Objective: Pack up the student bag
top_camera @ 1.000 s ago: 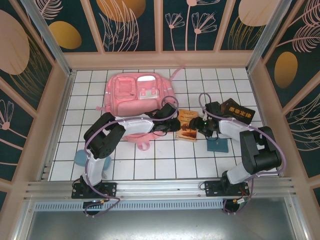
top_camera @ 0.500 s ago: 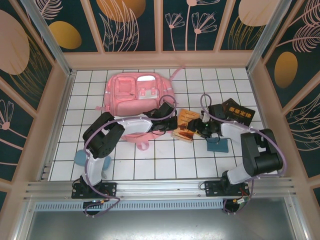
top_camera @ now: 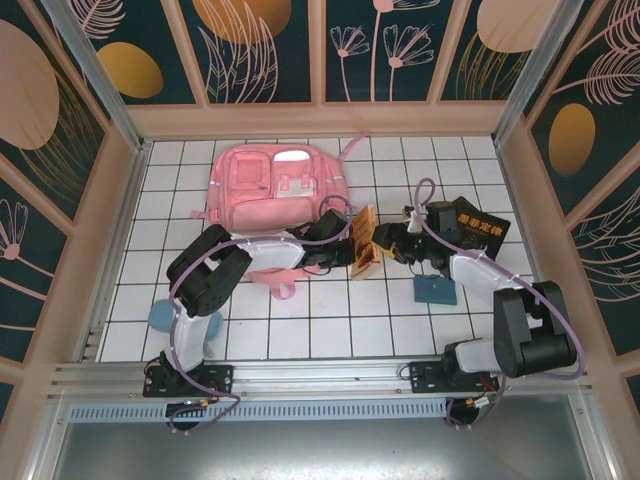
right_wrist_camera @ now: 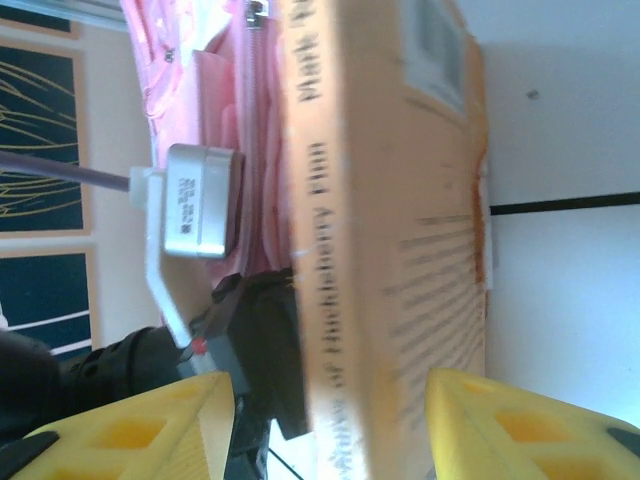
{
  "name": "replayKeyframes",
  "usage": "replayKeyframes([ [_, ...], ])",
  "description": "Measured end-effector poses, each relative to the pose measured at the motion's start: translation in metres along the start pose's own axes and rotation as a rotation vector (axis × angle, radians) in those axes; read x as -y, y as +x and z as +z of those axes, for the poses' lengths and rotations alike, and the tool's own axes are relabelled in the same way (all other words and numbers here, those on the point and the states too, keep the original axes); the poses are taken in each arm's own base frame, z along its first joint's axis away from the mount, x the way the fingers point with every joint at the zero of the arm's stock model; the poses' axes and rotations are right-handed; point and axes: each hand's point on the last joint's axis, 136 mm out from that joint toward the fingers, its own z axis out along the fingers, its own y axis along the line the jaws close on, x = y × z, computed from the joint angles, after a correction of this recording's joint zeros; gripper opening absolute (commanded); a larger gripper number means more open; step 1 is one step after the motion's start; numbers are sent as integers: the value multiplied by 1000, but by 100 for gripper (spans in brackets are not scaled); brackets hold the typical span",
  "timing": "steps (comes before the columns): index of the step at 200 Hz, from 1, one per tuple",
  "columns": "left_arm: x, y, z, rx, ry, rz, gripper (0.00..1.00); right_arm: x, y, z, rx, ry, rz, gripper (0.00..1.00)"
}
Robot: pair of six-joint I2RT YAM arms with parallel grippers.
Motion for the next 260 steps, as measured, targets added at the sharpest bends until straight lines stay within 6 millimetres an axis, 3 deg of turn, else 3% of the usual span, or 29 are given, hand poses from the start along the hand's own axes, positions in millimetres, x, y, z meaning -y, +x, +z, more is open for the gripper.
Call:
replayKeyframes([
  [56,2,4,0,-20,13,2,9,19,6,6,-4,103,11,51],
  [92,0,7,0,-30,2,13,18,32,3,6,1,216,-42,26],
  [119,0,4,-8,-29,-20,43,39,43,-4,1,30,306,-65,16],
  [144,12,-16,-39,34,-55,100,50,45,-11,-7,71,359,-78,12],
  [171,40,-56,-99,186,-77,216,61,34,-19,-21,139,364,-108,11],
  [189,45,-74,-139,263,-106,312,65,23,-23,-29,173,344,-126,11],
  [214,19,-90,-172,273,-205,417,75,15,-24,-32,186,322,-128,11],
  [239,-19,-92,-179,213,-328,491,80,10,-19,-30,163,285,-103,11],
  [260,-39,-85,-180,152,-393,560,80,5,-15,-28,145,258,-81,11],
])
